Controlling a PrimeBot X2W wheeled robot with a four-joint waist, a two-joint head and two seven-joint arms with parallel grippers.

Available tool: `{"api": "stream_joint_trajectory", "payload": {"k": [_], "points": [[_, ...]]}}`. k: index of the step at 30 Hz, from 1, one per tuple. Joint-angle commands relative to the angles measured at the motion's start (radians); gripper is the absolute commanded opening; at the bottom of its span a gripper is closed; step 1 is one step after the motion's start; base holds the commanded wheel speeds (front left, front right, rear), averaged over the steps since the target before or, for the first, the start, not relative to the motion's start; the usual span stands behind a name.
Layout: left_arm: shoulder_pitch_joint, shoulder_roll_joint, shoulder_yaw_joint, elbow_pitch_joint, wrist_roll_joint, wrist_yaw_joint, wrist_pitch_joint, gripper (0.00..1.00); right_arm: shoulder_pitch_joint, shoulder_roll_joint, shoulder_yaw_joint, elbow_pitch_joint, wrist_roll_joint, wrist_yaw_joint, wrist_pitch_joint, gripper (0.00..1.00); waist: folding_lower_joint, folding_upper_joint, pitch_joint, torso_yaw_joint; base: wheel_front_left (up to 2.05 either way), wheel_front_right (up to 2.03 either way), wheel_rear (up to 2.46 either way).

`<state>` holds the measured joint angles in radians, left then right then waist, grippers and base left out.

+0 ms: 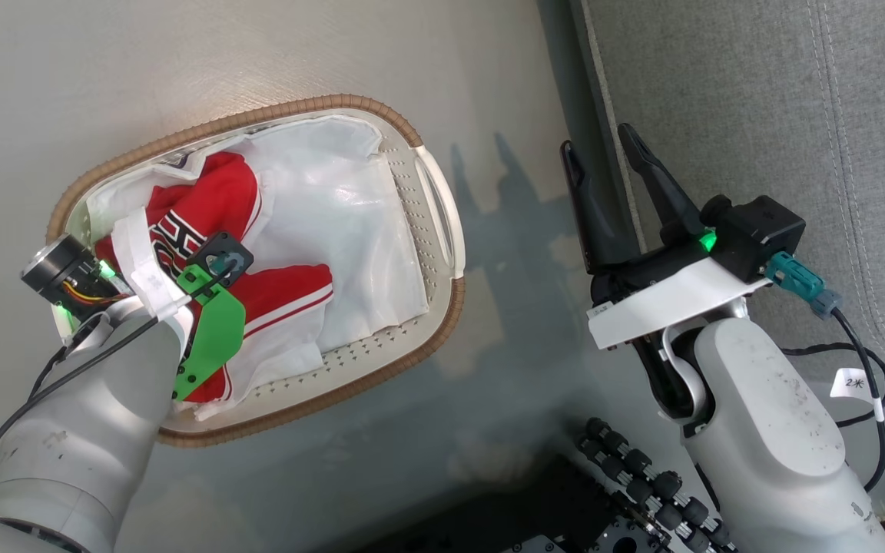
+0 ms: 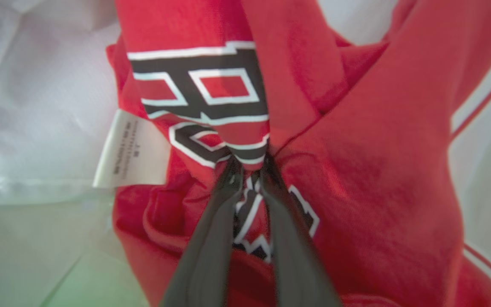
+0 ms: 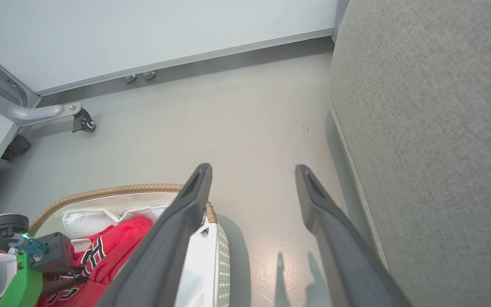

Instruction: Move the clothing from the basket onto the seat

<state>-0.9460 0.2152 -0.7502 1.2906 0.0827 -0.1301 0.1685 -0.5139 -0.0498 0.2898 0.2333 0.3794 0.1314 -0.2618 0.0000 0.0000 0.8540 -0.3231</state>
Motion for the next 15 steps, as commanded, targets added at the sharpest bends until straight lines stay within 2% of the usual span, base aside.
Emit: {"api": "stream_joint_trajectory", "payload": {"k": [1,10,15], "points": [[-0.011,0.016,-0.011,0.002,-0.008,0.0,-0.003,0.0,-0.013,-0.003,0.001,-0.003,0.008,-0.001,-0.005,1.0,0.0,0.0,0.002,0.0,0.0,0.0,0.0],[-0.014,0.013,-0.052,0.001,-0.081,0.001,-0.064,0.0,-0.022,-0.003,-0.012,0.01,0.008,-0.001,-0.005,1.0,0.0,0.0,-0.012,0.008,0.0,0.0,0.0],[0.004,-0.016,-0.078,0.001,-0.125,0.001,-0.127,0.0,-0.018,-0.003,-0.025,0.024,-0.002,-0.001,-0.005,1.0,0.0,0.0,-0.054,0.02,0.0,0.0,0.0]]}}
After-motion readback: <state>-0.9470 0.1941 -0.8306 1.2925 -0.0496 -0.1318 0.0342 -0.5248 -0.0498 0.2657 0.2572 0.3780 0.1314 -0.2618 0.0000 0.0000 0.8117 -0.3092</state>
